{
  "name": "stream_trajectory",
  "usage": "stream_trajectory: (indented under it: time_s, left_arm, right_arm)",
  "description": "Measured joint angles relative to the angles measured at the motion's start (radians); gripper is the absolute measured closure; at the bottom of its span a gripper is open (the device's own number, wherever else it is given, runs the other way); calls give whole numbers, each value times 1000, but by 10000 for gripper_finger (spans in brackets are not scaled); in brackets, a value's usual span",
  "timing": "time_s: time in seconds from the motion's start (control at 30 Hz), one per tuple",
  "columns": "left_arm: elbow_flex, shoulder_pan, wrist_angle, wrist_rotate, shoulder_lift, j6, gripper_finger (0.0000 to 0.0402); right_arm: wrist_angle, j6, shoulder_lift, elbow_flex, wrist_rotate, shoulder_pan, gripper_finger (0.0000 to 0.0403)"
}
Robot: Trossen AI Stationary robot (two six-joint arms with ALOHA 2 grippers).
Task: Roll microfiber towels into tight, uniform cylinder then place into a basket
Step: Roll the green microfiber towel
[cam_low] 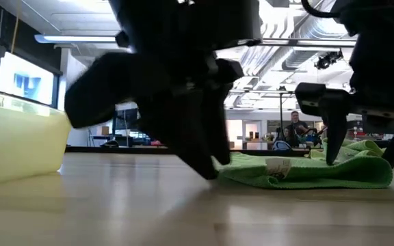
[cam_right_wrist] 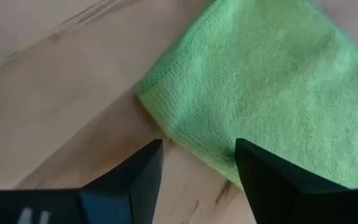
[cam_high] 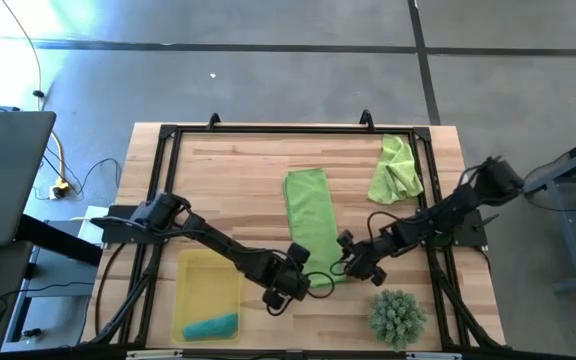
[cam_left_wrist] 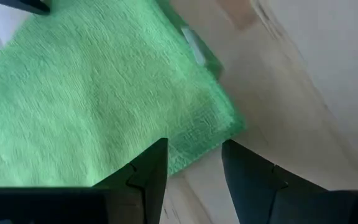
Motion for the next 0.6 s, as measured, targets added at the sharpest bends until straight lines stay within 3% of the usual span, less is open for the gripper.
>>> stream_trajectory:
  time_s: [0.33, 0.6]
  left_arm:
    - [0, 2, 127, 35, 16, 32, 259]
    - [1, 4, 135, 59, 37, -2, 259]
  right_arm:
    - [53, -8, 17, 5, 44, 55, 217]
    - [39, 63, 17, 5, 44, 96, 218]
